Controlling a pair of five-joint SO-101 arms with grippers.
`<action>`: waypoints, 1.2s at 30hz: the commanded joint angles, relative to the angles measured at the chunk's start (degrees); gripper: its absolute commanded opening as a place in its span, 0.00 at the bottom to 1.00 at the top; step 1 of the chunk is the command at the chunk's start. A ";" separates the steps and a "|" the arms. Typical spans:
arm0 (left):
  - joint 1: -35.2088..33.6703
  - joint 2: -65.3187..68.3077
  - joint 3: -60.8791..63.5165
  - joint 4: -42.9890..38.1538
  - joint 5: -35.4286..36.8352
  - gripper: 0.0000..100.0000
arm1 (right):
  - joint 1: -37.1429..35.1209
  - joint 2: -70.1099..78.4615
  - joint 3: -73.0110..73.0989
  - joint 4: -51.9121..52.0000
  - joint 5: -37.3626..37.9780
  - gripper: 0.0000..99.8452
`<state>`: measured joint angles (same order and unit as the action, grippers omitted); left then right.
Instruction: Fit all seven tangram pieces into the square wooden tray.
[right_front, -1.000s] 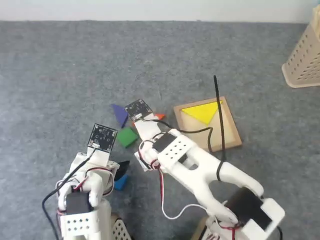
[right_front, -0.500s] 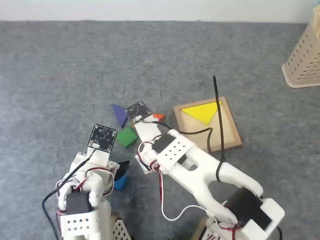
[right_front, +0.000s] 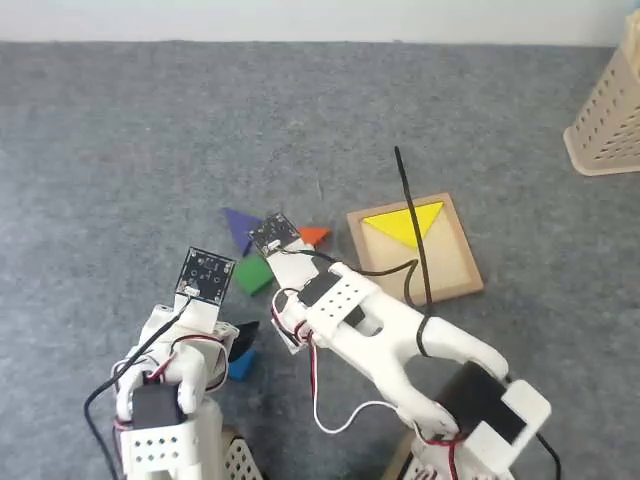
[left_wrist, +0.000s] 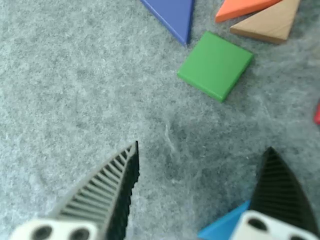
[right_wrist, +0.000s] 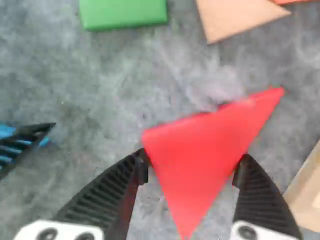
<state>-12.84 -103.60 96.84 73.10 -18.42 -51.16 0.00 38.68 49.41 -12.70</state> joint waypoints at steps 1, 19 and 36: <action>0.09 -0.79 -0.31 0.00 -0.09 0.35 | -0.04 -0.48 -1.23 -0.92 -0.79 0.26; 0.09 -0.79 -0.31 0.00 -0.09 0.35 | 13.41 -1.01 -4.92 3.47 -0.70 0.12; 0.09 -0.79 -0.31 0.00 -0.09 0.35 | 8.57 0.40 -14.51 6.29 -3.34 0.27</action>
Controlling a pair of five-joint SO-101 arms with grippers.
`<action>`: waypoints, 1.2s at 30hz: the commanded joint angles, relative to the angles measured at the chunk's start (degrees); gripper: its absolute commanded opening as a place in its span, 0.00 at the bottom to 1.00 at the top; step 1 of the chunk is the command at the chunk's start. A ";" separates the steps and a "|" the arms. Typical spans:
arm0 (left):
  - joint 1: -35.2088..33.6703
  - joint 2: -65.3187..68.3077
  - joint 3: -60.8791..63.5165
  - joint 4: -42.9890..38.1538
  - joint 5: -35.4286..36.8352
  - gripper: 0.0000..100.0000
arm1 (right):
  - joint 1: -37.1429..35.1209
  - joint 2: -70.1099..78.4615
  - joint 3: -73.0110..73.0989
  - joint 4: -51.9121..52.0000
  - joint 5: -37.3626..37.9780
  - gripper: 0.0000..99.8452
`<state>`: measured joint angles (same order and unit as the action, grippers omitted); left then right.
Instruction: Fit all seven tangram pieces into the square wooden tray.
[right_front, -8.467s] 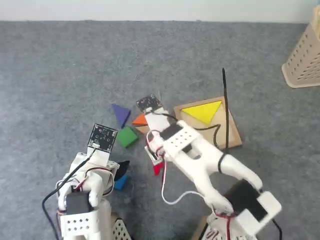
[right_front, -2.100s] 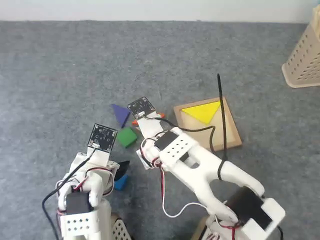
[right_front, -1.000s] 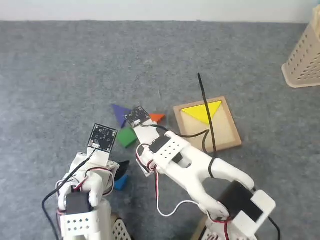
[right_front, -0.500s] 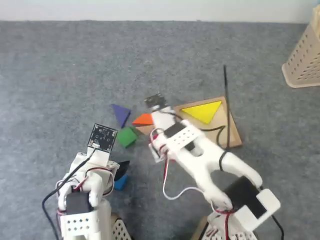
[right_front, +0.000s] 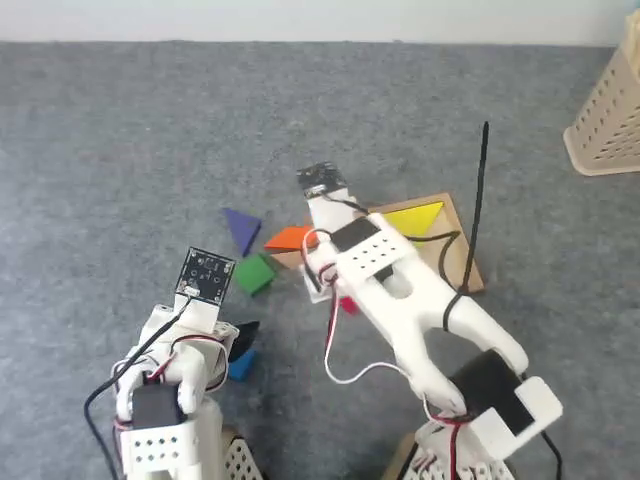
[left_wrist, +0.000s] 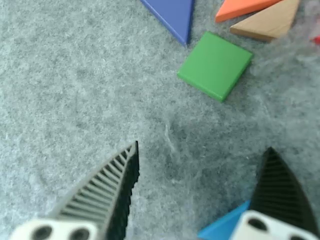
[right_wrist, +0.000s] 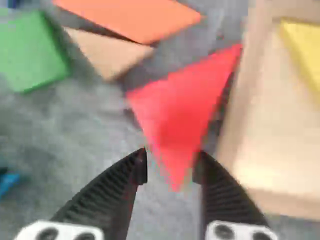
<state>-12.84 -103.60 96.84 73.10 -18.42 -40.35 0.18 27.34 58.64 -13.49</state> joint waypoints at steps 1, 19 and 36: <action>0.09 -0.79 -0.31 0.00 -0.09 0.35 | -2.51 0.92 -3.25 -3.91 -3.60 0.28; 0.09 -0.79 -0.31 0.00 -0.09 0.35 | -0.48 0.84 -3.52 -10.51 -4.31 0.26; 0.09 -0.79 -0.31 0.00 -0.09 0.35 | 2.15 8.92 -2.90 -19.74 -4.48 0.26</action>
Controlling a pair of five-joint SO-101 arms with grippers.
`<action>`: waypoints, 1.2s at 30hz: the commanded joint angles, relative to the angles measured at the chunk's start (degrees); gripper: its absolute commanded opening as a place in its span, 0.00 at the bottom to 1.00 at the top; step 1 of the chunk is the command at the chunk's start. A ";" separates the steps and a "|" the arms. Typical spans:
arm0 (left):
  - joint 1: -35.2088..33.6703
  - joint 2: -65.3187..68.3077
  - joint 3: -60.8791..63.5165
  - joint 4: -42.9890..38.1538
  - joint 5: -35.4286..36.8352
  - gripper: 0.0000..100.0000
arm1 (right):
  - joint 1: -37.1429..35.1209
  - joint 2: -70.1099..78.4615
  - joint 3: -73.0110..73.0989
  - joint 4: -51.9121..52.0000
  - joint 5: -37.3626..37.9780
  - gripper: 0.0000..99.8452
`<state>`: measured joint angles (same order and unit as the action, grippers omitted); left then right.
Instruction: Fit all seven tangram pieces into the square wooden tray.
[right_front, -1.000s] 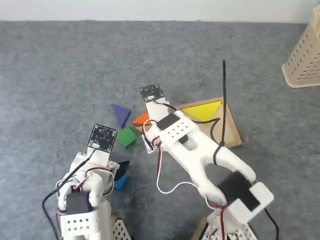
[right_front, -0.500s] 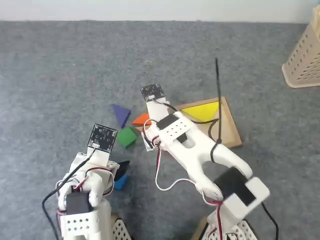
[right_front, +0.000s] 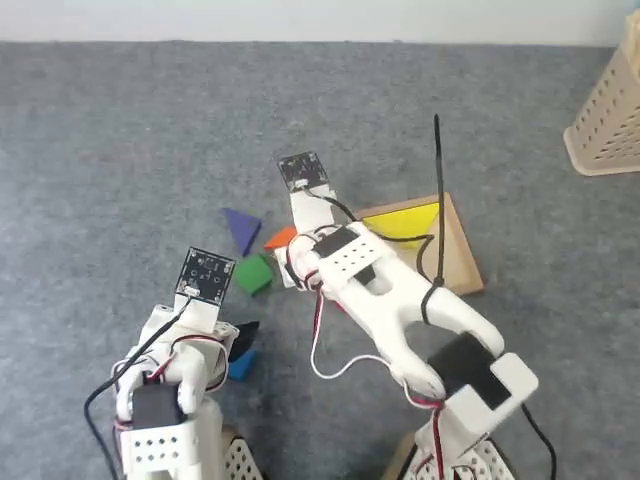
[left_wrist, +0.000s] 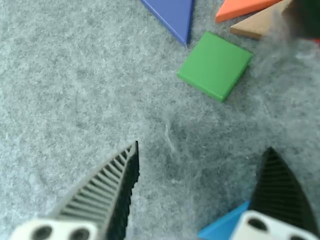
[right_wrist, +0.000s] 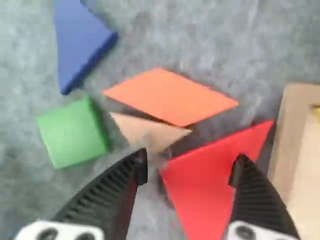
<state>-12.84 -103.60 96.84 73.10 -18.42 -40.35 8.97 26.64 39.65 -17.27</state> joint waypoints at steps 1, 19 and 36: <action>0.09 -0.79 -0.31 0.00 -0.09 0.35 | 2.59 0.13 -1.93 -0.75 -0.70 0.26; 0.09 -0.79 -0.31 0.00 -0.09 0.35 | 2.77 0.84 -1.93 8.04 -0.70 0.23; 0.09 -0.79 -0.31 0.00 -0.09 0.35 | -5.23 -1.01 -1.93 11.82 4.57 0.14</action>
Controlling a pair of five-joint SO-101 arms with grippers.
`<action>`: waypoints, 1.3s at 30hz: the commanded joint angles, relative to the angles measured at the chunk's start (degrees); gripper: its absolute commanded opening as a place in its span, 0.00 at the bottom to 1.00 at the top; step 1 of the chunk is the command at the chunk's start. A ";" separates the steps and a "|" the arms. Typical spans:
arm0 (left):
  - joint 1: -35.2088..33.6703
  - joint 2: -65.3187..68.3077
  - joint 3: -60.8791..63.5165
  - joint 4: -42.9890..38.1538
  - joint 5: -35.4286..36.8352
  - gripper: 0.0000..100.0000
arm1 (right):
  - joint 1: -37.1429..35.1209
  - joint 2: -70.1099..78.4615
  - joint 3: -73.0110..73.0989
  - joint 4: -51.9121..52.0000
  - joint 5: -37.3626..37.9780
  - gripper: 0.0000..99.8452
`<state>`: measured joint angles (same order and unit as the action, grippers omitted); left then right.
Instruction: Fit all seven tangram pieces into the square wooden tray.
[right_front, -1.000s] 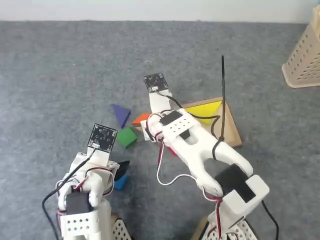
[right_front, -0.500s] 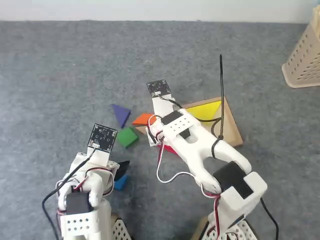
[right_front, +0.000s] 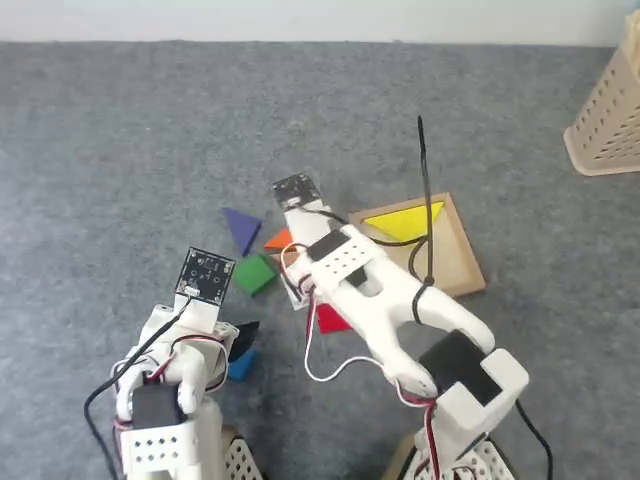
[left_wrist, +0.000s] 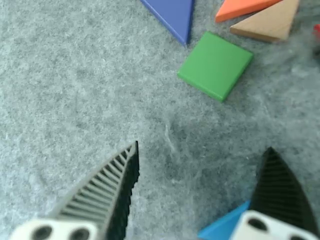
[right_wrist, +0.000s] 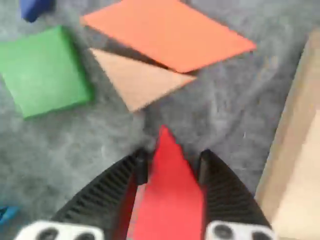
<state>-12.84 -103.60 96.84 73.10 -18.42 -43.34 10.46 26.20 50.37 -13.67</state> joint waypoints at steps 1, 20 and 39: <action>0.09 -0.79 -0.31 0.00 -0.09 0.35 | -2.24 -3.65 -1.49 1.63 0.97 0.14; 0.09 -0.79 -0.31 0.00 -0.09 0.35 | -7.34 -22.29 15.74 6.81 26.46 0.34; 0.09 -0.79 -0.31 0.00 -0.09 0.35 | -7.34 -11.03 14.77 1.98 26.64 0.27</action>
<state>-12.84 -103.60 96.84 73.10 -18.42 -50.37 -1.41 43.08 51.69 12.70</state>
